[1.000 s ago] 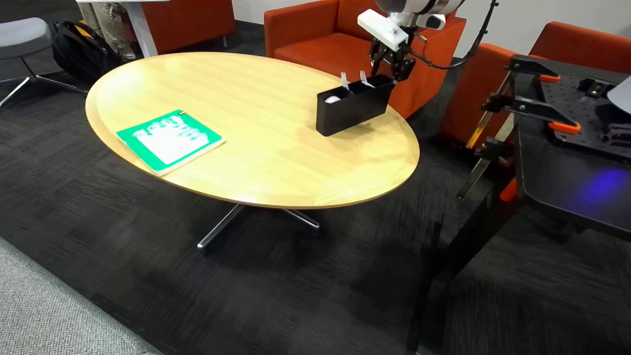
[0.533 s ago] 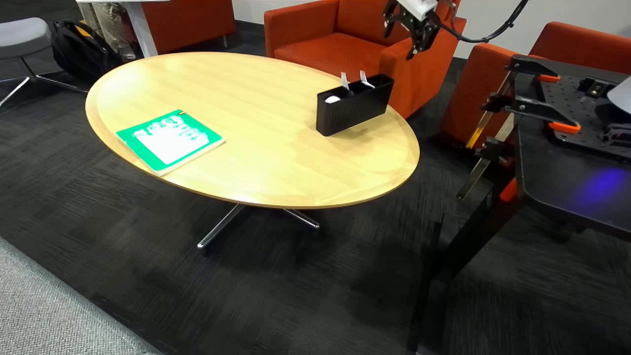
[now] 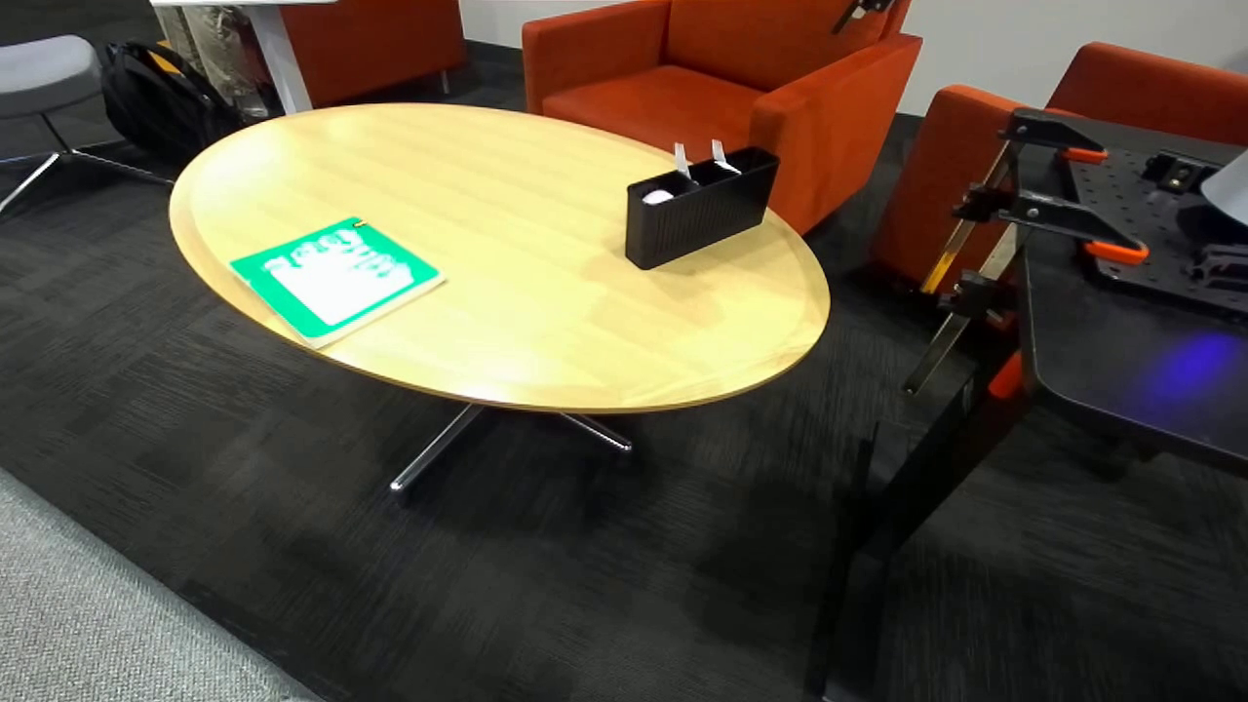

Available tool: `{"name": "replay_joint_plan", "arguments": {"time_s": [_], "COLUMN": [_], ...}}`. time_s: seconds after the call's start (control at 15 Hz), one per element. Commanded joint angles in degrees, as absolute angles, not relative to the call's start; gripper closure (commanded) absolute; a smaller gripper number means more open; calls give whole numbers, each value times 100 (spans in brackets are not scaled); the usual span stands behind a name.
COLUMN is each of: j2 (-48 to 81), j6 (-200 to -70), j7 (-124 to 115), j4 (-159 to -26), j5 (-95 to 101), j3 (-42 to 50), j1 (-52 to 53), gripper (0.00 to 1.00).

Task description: Move the black basket to the right

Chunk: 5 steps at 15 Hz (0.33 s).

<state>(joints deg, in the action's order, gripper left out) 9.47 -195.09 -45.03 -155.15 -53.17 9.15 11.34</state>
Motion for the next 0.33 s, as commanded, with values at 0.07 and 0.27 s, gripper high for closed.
{"name": "replay_joint_plan", "arguments": {"time_s": [0.07,0.27], "j2": [-20,-154], "j6": [-19075,-18835], "j7": [-3846,-3649], "j4": [-15931,-15962], "j5": [-5062,-5056], "j3": [601,426], "j1": [722,511], "gripper": [0,0]}}
